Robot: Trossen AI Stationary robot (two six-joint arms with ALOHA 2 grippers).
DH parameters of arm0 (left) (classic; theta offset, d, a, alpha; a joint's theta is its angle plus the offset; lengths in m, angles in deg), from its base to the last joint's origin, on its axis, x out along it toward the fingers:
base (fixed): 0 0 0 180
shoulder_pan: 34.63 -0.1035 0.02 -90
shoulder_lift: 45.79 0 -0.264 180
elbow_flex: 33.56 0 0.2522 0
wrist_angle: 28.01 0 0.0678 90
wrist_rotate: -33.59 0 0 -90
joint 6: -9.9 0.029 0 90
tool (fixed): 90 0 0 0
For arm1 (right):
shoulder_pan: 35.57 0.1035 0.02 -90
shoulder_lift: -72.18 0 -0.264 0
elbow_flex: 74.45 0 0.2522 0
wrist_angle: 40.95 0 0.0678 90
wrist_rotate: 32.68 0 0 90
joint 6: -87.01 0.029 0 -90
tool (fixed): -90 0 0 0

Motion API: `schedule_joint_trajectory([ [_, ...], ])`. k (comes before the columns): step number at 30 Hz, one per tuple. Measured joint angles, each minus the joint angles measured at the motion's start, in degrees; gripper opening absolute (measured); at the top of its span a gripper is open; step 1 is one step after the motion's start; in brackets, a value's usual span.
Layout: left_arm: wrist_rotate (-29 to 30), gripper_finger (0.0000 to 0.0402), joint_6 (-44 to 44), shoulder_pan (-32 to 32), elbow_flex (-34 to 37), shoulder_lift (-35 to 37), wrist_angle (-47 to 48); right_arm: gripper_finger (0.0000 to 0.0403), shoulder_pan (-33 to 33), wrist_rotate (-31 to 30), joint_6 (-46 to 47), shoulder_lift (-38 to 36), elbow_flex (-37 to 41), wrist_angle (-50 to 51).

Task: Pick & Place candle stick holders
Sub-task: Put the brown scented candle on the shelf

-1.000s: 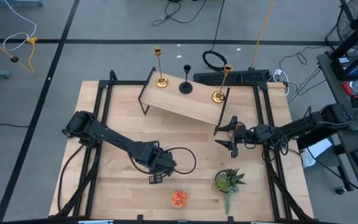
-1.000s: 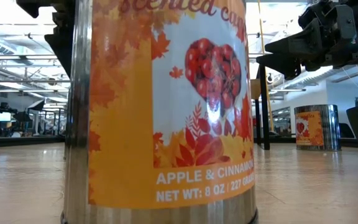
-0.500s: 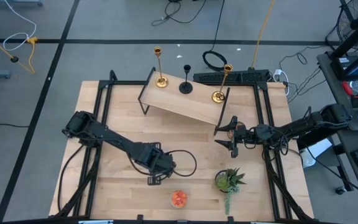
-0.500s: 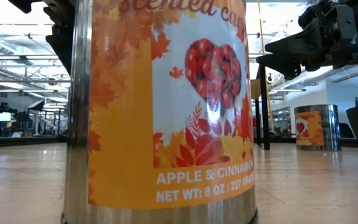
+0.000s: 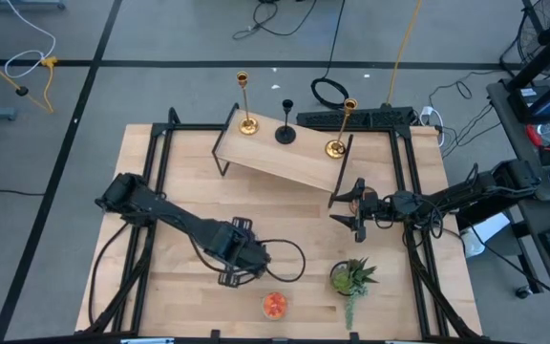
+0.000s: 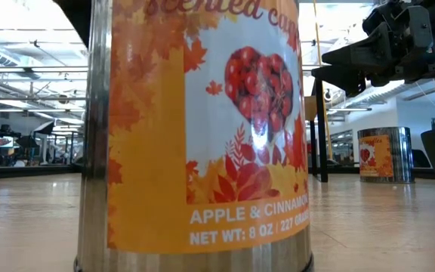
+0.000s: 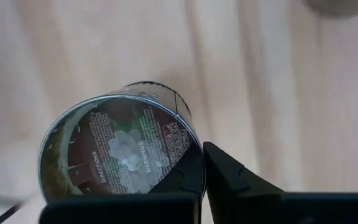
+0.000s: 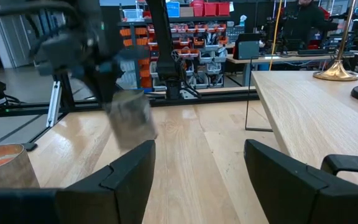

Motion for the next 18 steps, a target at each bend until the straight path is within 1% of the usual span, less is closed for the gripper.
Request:
schedule_joint_trajectory([
  [5,6.70,0.0006,2.92,-1.55,-8.12,0.04,12.78,0.0242,-0.01,0.00,0.01,0.02,0.00,-0.02],
  [8,7.63,0.0004,5.54,-4.33,-12.16,0.07,18.01,0.0242,0.00,0.00,0.00,0.02,0.00,0.00],
  [11,7.50,0.0005,8.39,-8.06,-15.38,0.18,19.01,0.0242,0.00,0.00,0.00,0.02,0.00,0.00],
  [15,7.68,0.0004,16.02,-13.83,-18.45,1.10,18.77,0.0242,0.00,0.00,0.00,0.02,0.00,-0.02],
  [18,7.62,0.0006,17.70,-18.40,-19.46,2.57,18.86,0.0242,0.00,0.00,0.01,0.02,0.00,-0.02],
])
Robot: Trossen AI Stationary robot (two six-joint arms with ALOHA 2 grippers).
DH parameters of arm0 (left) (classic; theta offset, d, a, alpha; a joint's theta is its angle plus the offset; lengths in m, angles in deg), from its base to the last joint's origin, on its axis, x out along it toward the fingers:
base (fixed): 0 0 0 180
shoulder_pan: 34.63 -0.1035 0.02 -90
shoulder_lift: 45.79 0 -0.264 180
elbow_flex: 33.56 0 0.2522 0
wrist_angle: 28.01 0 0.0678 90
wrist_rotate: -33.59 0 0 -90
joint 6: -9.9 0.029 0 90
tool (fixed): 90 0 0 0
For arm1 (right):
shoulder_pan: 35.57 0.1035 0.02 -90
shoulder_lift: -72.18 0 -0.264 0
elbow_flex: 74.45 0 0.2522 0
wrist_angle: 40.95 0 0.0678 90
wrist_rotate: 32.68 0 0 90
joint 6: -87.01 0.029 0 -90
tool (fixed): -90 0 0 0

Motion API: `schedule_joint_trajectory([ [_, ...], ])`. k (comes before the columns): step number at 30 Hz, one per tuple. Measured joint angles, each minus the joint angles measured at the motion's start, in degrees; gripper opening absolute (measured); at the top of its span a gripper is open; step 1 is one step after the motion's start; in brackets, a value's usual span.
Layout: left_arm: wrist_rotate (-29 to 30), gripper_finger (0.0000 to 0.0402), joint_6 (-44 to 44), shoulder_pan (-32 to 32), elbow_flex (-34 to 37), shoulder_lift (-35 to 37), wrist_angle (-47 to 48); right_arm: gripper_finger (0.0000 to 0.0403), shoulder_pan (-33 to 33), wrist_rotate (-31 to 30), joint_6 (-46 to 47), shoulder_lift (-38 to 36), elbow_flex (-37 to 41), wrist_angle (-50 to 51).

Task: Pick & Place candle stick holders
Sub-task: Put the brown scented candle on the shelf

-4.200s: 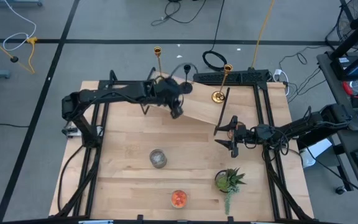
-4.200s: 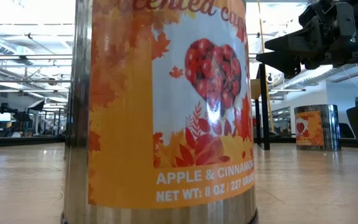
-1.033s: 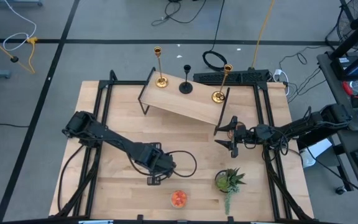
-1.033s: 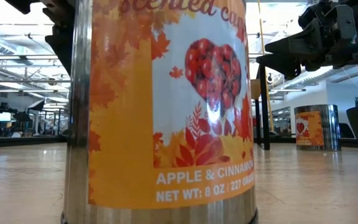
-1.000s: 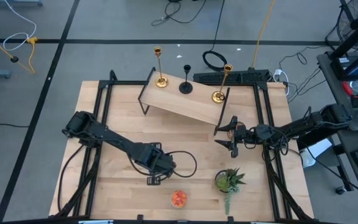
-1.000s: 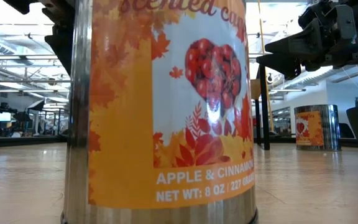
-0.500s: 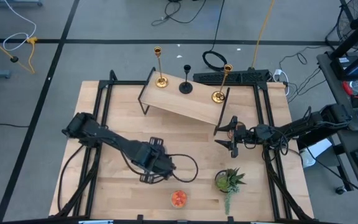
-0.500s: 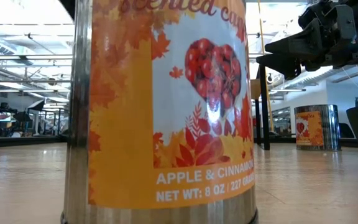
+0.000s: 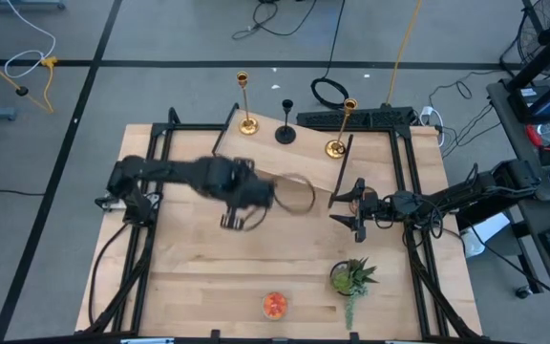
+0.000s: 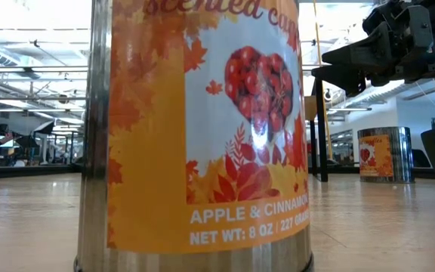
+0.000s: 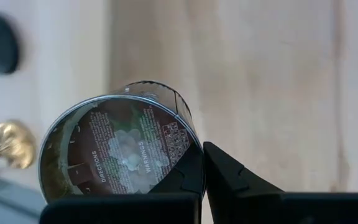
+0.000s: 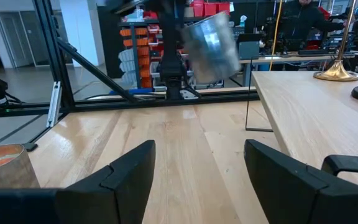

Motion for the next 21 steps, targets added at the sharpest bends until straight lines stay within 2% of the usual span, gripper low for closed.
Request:
schedule_joint_trajectory([
  [13,-5.36,0.0005,3.01,-21.80,-0.13,3.27,-0.79,0.0242,-0.02,0.00,-0.01,0.00,0.00,0.00],
  [18,-10.30,0.0004,4.50,-25.77,-0.13,3.27,-4.54,0.0242,-0.01,0.00,-0.01,0.00,0.00,0.00],
  [21,-10.90,0.0008,4.43,-26.88,-0.13,3.27,-5.19,0.0242,-0.01,0.00,-0.01,0.00,0.00,0.00],
])
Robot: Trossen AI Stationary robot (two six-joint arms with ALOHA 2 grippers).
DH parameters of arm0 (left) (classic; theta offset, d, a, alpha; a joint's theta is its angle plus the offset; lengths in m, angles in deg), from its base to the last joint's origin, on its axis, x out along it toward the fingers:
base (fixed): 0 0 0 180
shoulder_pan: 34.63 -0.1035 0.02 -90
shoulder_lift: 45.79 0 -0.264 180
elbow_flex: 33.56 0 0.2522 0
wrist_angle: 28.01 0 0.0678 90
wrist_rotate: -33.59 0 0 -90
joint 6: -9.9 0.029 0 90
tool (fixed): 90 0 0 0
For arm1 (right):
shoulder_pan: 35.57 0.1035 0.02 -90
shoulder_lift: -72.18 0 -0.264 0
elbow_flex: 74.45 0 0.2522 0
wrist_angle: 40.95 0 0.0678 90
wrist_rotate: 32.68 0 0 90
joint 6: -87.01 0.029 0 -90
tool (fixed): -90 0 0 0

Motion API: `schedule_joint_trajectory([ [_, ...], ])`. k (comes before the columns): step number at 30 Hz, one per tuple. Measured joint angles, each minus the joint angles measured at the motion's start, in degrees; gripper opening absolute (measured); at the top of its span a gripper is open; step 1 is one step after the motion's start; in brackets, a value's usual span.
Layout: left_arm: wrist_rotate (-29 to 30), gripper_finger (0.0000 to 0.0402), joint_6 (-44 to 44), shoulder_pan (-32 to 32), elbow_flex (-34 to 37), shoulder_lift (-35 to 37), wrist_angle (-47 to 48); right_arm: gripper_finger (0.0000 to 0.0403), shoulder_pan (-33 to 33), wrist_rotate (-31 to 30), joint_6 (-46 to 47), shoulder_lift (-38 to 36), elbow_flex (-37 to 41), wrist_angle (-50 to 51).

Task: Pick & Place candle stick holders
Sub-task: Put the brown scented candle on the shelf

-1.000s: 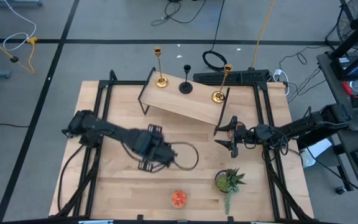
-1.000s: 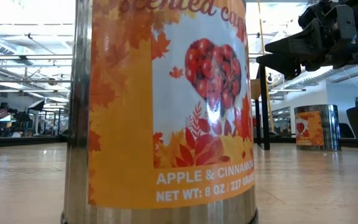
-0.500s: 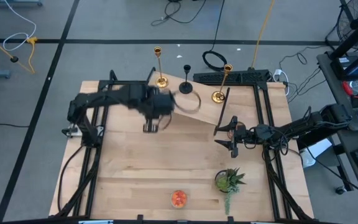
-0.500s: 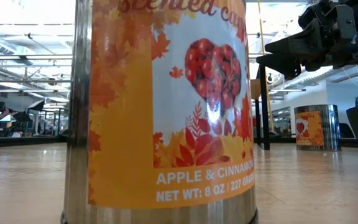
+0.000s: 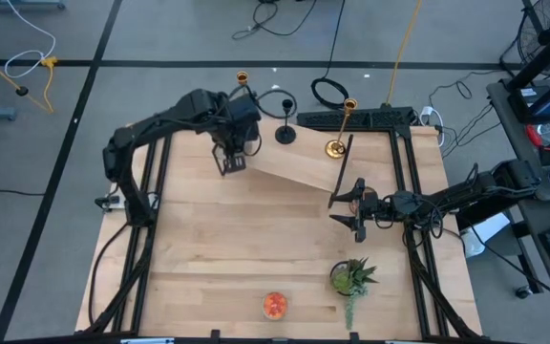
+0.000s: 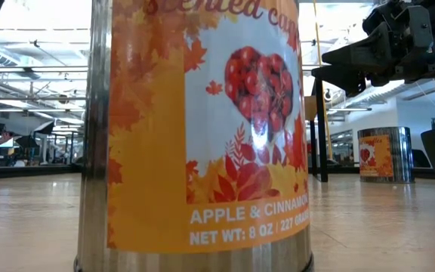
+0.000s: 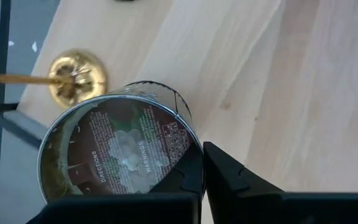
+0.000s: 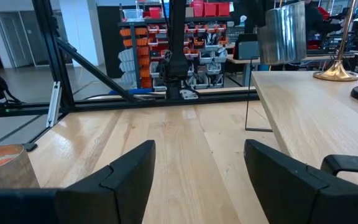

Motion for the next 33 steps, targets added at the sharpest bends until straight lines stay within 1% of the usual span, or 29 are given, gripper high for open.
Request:
schedule_joint_trajectory([
  [4,0.11,0.0009,0.05,-0.54,0.29,0.00,-0.51,0.0242,-0.01,0.00,0.00,0.00,0.00,0.00],
  [7,-0.82,0.0005,0.27,-0.55,1.05,-0.02,-0.69,0.0242,0.01,0.00,0.00,0.00,0.00,0.00],
  [10,-2.03,0.0012,-0.41,-1.16,2.72,0.00,-1.32,0.0242,-0.01,0.00,0.00,0.00,0.00,0.00],
  [13,0.15,0.0006,2.14,-1.13,5.23,-0.13,-1.81,0.0242,0.01,0.00,0.00,0.00,0.00,0.00],
  [15,2.22,0.0005,2.79,-0.96,5.60,-0.05,-2.09,0.0242,0.00,0.00,0.00,0.00,0.00,0.00],
  [16,2.21,0.0007,2.58,-1.19,5.60,-0.02,-2.14,0.0242,0.01,0.00,-0.02,0.00,0.00,0.00],
  [20,-1.31,0.0008,1.59,-2.65,5.60,-0.04,-2.02,0.0242,-0.02,0.00,-0.02,0.00,0.00,0.00],
  [23,-2.73,0.0005,0.89,-3.13,5.60,-0.02,-2.08,0.0242,0.01,0.00,0.00,0.00,0.00,0.00],
  [29,-2.51,0.0038,-0.42,-3.34,5.60,0.00,-2.44,0.0242,-0.01,0.00,-0.01,0.00,0.00,0.00],
  [31,-2.09,0.0043,-0.14,-3.32,5.60,0.00,-2.48,0.0242,0.00,0.00,0.00,0.00,0.00,0.00],
  [33,-0.42,0.0044,0.64,-3.28,5.60,0.00,-3.07,0.0242,-0.01,0.00,-0.02,0.00,0.00,0.00],
])
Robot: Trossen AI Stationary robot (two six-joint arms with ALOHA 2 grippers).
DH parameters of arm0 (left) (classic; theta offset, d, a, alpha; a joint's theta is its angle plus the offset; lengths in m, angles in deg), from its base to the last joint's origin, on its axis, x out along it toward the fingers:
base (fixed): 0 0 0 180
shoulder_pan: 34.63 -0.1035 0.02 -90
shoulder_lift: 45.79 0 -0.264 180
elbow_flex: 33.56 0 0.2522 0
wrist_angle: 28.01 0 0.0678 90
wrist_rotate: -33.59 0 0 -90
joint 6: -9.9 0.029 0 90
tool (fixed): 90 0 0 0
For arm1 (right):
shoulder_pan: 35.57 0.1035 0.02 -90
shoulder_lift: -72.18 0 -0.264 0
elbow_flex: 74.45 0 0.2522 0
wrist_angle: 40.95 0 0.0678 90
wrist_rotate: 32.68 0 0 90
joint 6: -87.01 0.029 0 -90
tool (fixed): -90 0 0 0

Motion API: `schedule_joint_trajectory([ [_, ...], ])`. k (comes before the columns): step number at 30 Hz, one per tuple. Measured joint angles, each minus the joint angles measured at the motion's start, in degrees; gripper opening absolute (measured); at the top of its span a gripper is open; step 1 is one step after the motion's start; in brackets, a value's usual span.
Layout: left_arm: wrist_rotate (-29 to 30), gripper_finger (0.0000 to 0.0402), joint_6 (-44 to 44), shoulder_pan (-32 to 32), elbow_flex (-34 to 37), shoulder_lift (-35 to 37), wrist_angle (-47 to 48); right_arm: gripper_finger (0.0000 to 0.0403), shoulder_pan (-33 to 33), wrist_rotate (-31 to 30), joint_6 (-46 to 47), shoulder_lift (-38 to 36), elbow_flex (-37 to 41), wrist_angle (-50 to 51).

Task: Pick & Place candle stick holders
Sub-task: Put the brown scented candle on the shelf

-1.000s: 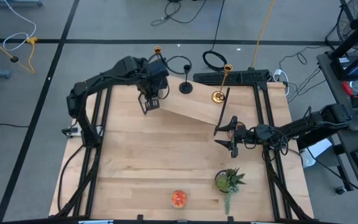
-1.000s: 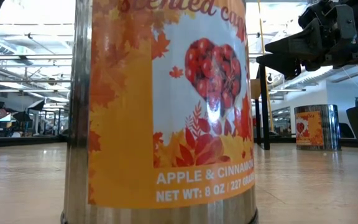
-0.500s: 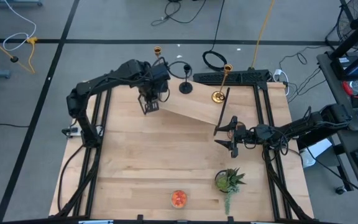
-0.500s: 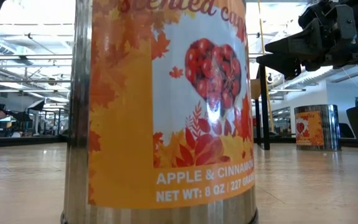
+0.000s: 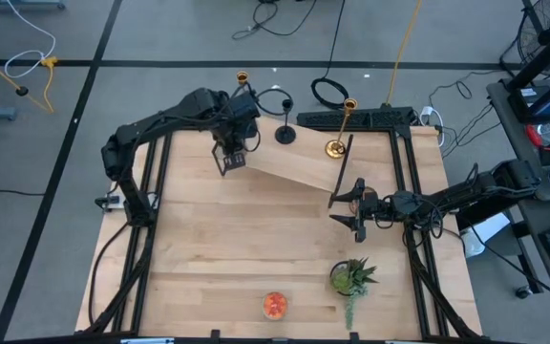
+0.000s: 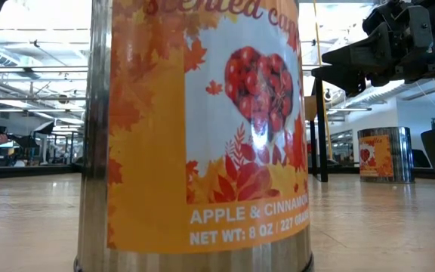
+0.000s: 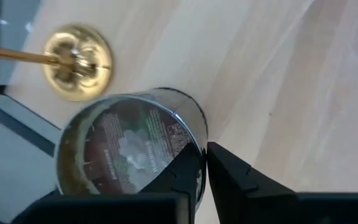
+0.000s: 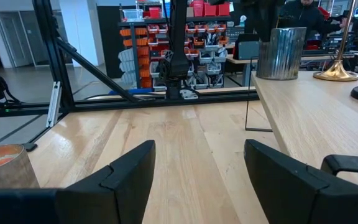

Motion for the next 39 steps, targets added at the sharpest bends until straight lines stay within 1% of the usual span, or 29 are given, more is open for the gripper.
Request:
schedule_joint_trajectory([
  [3,3.15,0.0045,0.05,0.04,0.00,0.00,-2.50,0.0242,0.01,0.00,0.01,0.00,0.00,0.00],
  [5,4.25,0.0046,0.04,-0.02,0.00,0.00,-3.82,0.0242,0.01,0.00,0.00,0.00,0.00,0.00],
  [18,4.71,0.0047,0.61,1.67,0.00,0.32,-4.04,0.0242,0.01,0.00,0.00,0.00,0.00,0.02],
  [23,9.02,0.0047,0.56,2.88,0.00,0.42,-3.55,0.0242,0.01,0.00,0.00,0.00,0.00,0.02],
  [39,8.82,0.0047,-1.11,3.89,0.00,0.42,-2.47,0.0242,-0.01,0.00,0.00,0.00,0.00,0.02],
])
